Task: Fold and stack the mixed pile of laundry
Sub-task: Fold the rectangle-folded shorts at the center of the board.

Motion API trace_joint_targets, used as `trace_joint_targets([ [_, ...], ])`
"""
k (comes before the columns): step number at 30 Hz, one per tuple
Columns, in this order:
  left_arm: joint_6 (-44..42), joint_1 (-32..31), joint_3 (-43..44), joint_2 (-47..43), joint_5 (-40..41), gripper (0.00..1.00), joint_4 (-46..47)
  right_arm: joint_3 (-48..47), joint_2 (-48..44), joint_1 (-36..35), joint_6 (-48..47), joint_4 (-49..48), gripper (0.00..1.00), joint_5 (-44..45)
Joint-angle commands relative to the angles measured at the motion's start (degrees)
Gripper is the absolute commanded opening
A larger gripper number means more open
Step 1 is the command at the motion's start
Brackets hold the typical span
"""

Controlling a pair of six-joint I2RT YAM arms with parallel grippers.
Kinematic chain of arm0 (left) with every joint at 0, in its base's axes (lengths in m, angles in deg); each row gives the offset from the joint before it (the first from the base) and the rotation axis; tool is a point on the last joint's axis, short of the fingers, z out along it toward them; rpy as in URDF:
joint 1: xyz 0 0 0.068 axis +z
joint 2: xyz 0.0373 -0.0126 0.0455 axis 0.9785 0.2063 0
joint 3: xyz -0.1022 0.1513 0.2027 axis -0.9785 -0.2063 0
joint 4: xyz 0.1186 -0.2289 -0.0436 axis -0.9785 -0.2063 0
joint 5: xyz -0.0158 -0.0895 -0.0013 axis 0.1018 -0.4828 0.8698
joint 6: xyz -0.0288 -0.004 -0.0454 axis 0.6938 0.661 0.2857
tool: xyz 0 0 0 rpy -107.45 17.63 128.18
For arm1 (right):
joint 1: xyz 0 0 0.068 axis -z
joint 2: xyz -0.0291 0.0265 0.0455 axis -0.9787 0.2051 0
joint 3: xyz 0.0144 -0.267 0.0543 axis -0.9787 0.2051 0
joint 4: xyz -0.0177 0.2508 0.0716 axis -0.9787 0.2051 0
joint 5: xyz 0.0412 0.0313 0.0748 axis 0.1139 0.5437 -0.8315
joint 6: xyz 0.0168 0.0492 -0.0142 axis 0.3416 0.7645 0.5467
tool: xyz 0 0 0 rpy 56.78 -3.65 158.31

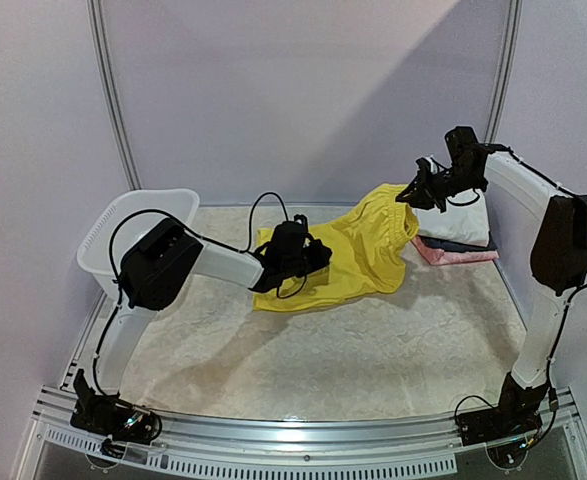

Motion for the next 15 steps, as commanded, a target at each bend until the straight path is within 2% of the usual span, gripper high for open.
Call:
trace_joint_targets([
  [1, -0.98, -1.68, 5.98, 1.11, -1.45, 0.08, -3.63, -1.98, -0.10, 0.45, 1.28, -2.00, 0.00, -1.77],
  [9, 1.48, -3.31, 8.96, 4.45, 1.49, 0.06, -11.48, -3.90, 0.35, 0.38, 5.15, -5.27, 0.00, -3.41],
  [15, 2.12, -3.60, 14.93, 9.63, -2.22, 0.06, -12.39, -2.48, 1.02, -0.94, 7.47, -7.52, 0.00, -4.79],
])
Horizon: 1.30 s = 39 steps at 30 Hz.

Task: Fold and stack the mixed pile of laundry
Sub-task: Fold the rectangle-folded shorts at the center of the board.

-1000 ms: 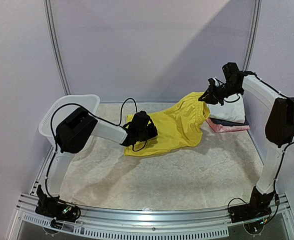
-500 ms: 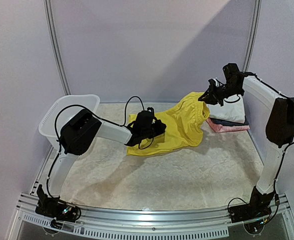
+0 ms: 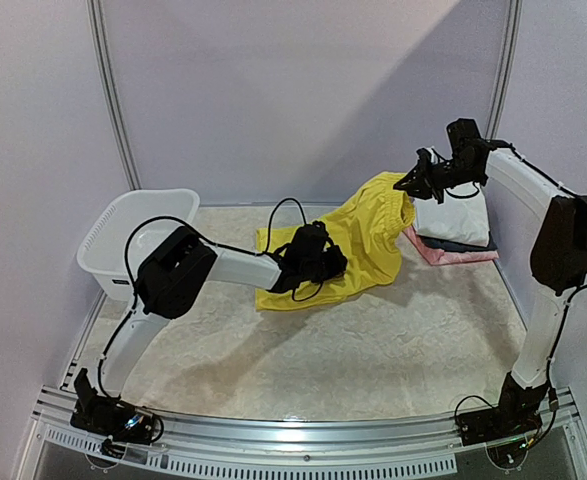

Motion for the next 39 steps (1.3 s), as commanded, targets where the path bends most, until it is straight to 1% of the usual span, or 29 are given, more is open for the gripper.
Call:
trace_joint_targets([
  [1, 0.90, -0.53, 4.99, 5.27, -2.31, 0.06, -3.60, 0.07, 1.19, -1.64, 3.08, -4.29, 0.00, -2.68],
  [3, 1.41, -0.62, 6.68, 6.80, -2.45, 0.06, -3.32, 0.33, 1.78, -3.17, 3.66, -4.83, 0.00, -2.58],
  [6, 2.12, -0.71, 6.62, 7.60, -2.03, 0.06, -1.34, 0.68, 2.97, -5.33, 5.26, -6.56, 0.00, -2.50],
  [8, 2.79, -0.64, 5.63, 7.26, -1.72, 0.06, 0.38, 1.21, 4.34, -6.35, 8.05, -8.96, 0.00, -2.57],
  [11, 3.51, -0.56, 2.46, 5.28, -1.38, 0.06, 4.82, 1.11, 6.07, -7.81, 11.53, -10.01, 0.00, -1.25],
  [13, 3.45, -0.47, -0.41, 2.28, -0.98, 0.08, 7.88, 0.67, 8.02, -8.76, 13.70, -11.78, 0.00, -1.19],
  [16, 3.27, -0.14, -7.59, -4.15, 1.73, 0.10, 13.28, -1.62, 9.85, -10.35, 15.69, -13.07, 0.00, 0.00],
  [20, 4.15, -0.79, -22.12, -16.56, 11.30, 0.22, 17.44, -3.60, 12.22, -10.75, 15.78, -13.81, 0.00, 1.61],
  [22, 3.98, -1.22, -26.22, -21.87, 14.29, 0.28, 16.58, -3.77, 12.84, -10.76, 16.04, -14.10, 0.00, 1.84],
  [24, 3.82, -1.30, -28.70, -25.70, 14.52, 0.32, 15.44, -3.79, 13.50, -10.75, 15.96, -14.16, 0.00, 2.16],
  [27, 2.40, -1.42, -32.09, -30.66, 14.91, 0.33, 12.60, -3.83, 14.10, -10.98, 15.96, -14.73, 0.00, 2.38],
  [31, 0.54, -1.86, -38.26, -37.94, 19.28, 0.34, 9.63, -4.99, 15.04, -11.69, 16.93, -16.25, 0.00, 3.08],
  [34, -1.57, -1.95, -41.08, -43.60, 22.14, 0.35, 3.68, -6.17, 16.56, -13.83, 18.73, -18.08, 0.00, 3.74],
  [35, -2.57, -1.96, -41.55, -45.25, 23.13, 0.36, 1.47, -6.77, 17.24, -14.82, 19.29, -18.73, 0.02, 3.92],
  [36, -3.63, -2.08, -41.99, -46.88, 24.10, 0.37, -0.49, -7.44, 17.83, -15.92, 20.13, -19.57, 0.09, 4.08],
  [37, -4.64, -2.17, -42.31, -48.24, 25.26, 0.37, -2.76, -8.04, 18.89, -17.07, 20.69, -20.37, 0.23, 4.52],
  [38, -5.37, -2.22, -42.39, -49.58, 26.25, 0.38, -5.03, -8.69, 19.58, -18.37, 21.31, -20.98, 0.82, 5.03],
  [39, -6.15, -2.22, -42.34, -50.66, 27.34, 0.39, -8.13, -9.28, 20.45, -19.58, 21.87, -21.98, 0.97, 5.23],
])
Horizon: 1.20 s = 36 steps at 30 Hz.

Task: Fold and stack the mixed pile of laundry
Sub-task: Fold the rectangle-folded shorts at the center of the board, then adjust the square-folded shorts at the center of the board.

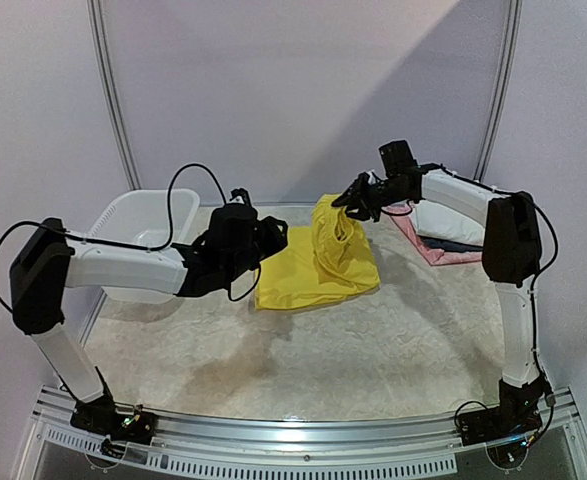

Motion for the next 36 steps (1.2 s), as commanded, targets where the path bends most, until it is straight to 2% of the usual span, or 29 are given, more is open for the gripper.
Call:
trace_joint_targets([
  [1, -5.76, -0.80, -0.81, -5.90, 7.37, 0.40, -13.83, -3.55, 4.44, -6.98, 3.75, -5.67, 0.98, 1.51],
  [5, -8.69, -0.51, -0.96, -7.90, 12.17, 0.45, -19.91, -5.30, 7.22, -10.20, 7.64, -11.40, 0.99, -1.92],
  [7, -9.75, 0.14, -0.95, -7.58, 12.28, 0.48, -21.80, -7.46, 6.45, -9.95, 7.17, -11.13, 0.99, -2.62],
  [12, -10.63, 1.89, 1.79, -3.42, 4.49, 0.54, -23.09, -6.52, -1.63, -4.62, -1.79, -8.02, 0.99, -1.99],
  [15, -6.84, 2.65, 3.55, 0.77, -0.06, 0.56, -22.12, -3.21, -6.44, -0.91, -9.42, -4.21, 0.99, 0.68],
  [18, -1.23, 4.53, 3.76, 4.80, -6.65, 0.57, -15.84, 0.82, -8.99, 1.38, -20.97, -0.64, 0.99, 4.40],
  [19, 1.66, 5.28, 3.64, 6.06, -8.29, 0.57, -13.90, 1.57, -9.14, 1.78, -27.36, 1.19, 0.99, 6.09],
  [23, 7.82, 6.95, 4.90, 10.31, -10.10, 0.62, -11.00, 3.53, -6.93, 3.90, -39.32, 6.75, 0.99, 5.44],
  [31, 13.98, 7.99, 9.89, 15.49, -6.43, 0.64, -15.07, 9.15, -5.01, 6.61, -40.88, 3.86, 0.99, -6.26],
  [36, 18.73, 9.36, 10.60, 18.16, -8.64, 0.64, -15.77, 6.80, -2.72, 5.34, -44.69, 7.90, 0.99, -3.80],
])
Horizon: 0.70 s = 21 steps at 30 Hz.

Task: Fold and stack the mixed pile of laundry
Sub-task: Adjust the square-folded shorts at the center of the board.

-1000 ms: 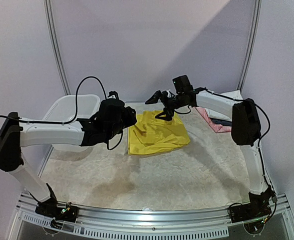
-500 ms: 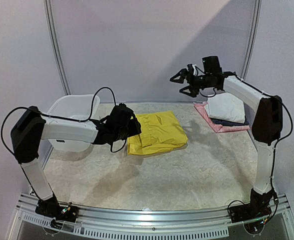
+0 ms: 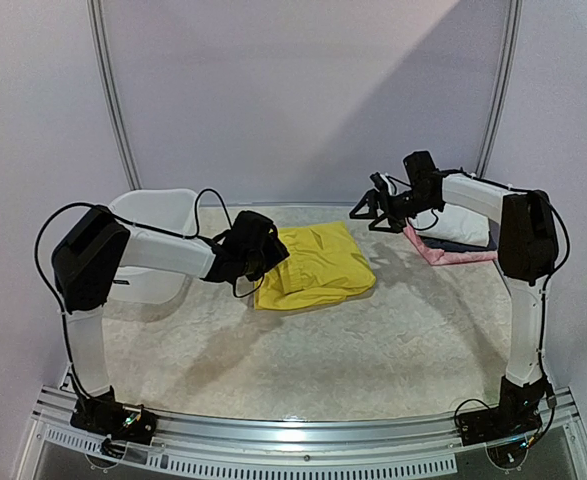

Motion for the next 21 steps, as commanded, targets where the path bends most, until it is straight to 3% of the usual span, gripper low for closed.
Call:
trace_joint_targets([
  [1, 5.06, 1.70, 0.89, 2.65, -1.17, 0.64, -2.31, -2.21, 1.82, -1.11, -6.54, 4.06, 0.99, 0.49],
  [8, 5.70, 3.29, 3.76, 6.27, -5.36, 0.64, -4.83, -0.01, 3.90, -1.75, -9.91, 4.52, 0.99, -2.33],
  [21, 6.22, 4.43, 5.20, 11.01, -10.95, 0.60, 1.29, 0.29, 7.38, -2.86, -8.00, 3.89, 0.94, -4.89],
])
